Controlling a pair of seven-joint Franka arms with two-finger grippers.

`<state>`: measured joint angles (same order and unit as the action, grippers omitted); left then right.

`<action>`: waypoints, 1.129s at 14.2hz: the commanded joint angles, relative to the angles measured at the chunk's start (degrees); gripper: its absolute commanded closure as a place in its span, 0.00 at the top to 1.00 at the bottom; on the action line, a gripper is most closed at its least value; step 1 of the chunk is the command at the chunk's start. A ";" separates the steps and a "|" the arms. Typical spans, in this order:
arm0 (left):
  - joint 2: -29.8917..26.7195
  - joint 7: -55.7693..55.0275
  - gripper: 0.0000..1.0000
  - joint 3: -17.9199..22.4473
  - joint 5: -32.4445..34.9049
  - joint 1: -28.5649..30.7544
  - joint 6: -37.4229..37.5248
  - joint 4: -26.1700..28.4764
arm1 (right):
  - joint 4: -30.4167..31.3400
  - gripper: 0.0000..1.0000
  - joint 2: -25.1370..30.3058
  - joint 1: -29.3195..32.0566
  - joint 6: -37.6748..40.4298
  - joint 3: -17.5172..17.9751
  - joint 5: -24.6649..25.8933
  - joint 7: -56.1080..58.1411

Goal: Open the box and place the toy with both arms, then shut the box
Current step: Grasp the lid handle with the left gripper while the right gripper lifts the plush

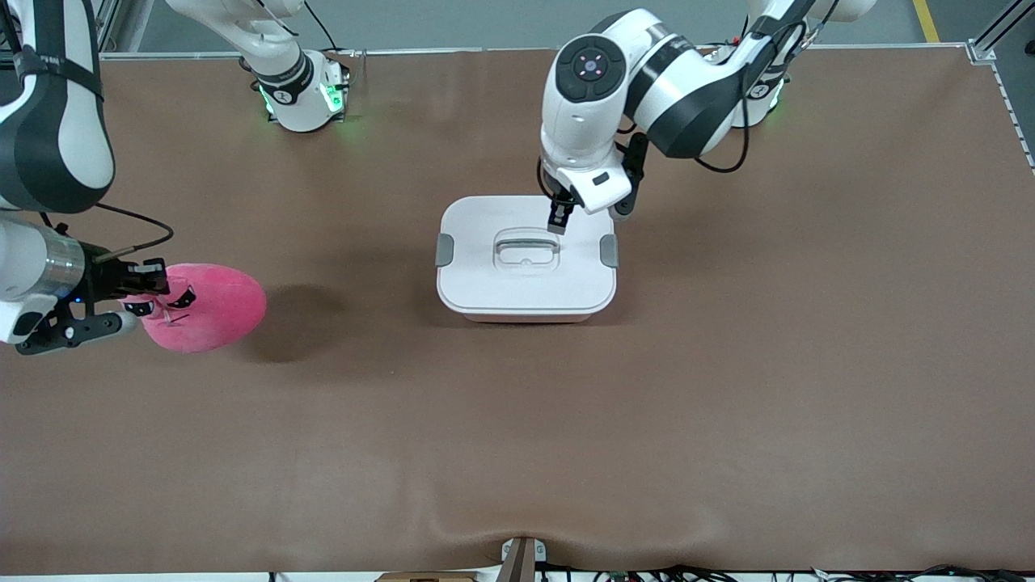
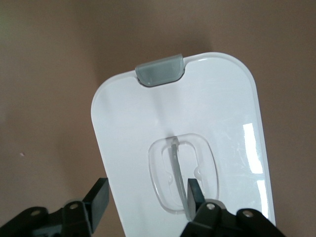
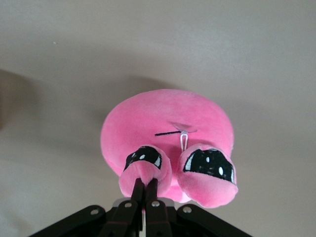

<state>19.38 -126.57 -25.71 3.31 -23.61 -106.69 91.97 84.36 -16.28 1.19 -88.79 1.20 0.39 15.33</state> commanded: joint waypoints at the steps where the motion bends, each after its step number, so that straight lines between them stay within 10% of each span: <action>1: 1.79 -7.61 0.72 0.22 2.05 -1.43 -3.51 -0.13 | -0.07 0.00 1.51 -2.06 0.55 0.03 0.23 -0.83; 16: 7.86 -26.27 0.66 0.22 9.16 -5.92 -11.87 0.75 | -0.07 0.00 6.44 -22.01 2.05 0.64 0.14 0.84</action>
<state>27.25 -151.23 -25.71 10.54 -28.75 -117.46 92.42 84.08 -11.12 -18.50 -87.14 2.04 0.35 15.37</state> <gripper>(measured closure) 0.330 0.965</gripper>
